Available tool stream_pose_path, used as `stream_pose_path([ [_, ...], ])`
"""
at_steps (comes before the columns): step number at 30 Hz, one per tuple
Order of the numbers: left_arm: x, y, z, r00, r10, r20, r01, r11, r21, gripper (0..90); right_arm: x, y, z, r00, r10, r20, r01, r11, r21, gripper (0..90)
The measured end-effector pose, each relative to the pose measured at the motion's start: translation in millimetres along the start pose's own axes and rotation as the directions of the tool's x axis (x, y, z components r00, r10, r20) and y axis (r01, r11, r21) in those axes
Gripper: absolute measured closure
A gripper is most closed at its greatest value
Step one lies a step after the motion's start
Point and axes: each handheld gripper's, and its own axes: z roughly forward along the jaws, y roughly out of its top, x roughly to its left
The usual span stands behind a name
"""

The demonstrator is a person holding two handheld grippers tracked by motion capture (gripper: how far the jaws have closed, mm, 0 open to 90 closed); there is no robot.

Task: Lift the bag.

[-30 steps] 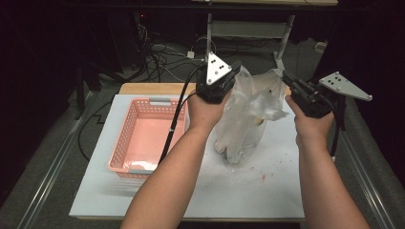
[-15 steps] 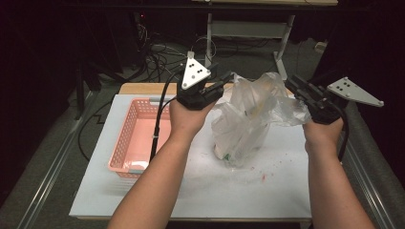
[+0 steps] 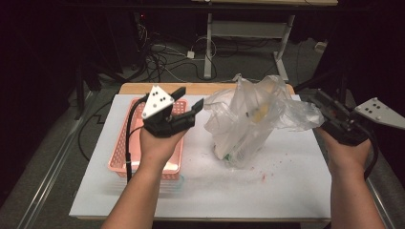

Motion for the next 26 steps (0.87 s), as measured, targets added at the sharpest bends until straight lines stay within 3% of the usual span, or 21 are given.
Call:
stream_pose_path([
  [4,0.6,-38.0,4.6,0.9967,-0.070,0.042,0.068,0.9958,0.062,29.0,5.5,-23.7,1.6,0.9998,0.000,-0.021,0.001,0.999,0.054,58.7],
  [7,-0.6,-62.4,10.1,0.9920,-0.112,0.060,0.104,0.9878,0.115,24.5,10.0,-42.3,4.5,0.9990,0.010,-0.043,-0.006,0.996,0.095,53.4],
  [10,-3.0,-78.6,14.1,0.9914,-0.117,0.059,0.106,0.9805,0.166,18.3,13.3,-60.4,6.3,0.9980,0.020,-0.059,-0.012,0.991,0.132,44.1],
  [15,-12.3,-93.9,15.6,0.9952,-0.081,0.055,0.066,0.9721,0.225,9.5,18.1,-89.2,5.4,0.9957,0.061,-0.071,-0.046,0.981,0.190,25.1],
  [19,-17.7,-102.3,15.0,0.9947,-0.086,0.056,0.069,0.9639,0.257,0.0,22.6,-108.8,3.6,0.9944,0.068,-0.081,-0.047,0.970,0.237,13.5],
  [22,-18.9,-106.3,13.7,0.9945,-0.092,0.050,0.076,0.9627,0.259,0.0,24.5,-119.9,1.3,0.9933,0.083,-0.080,-0.062,0.967,0.245,1.5],
  [26,-21.1,-109.2,11.7,0.9947,-0.092,0.046,0.077,0.9629,0.259,0.0,24.7,-129.1,-1.2,0.9925,0.095,-0.078,-0.072,0.965,0.253,0.3],
])
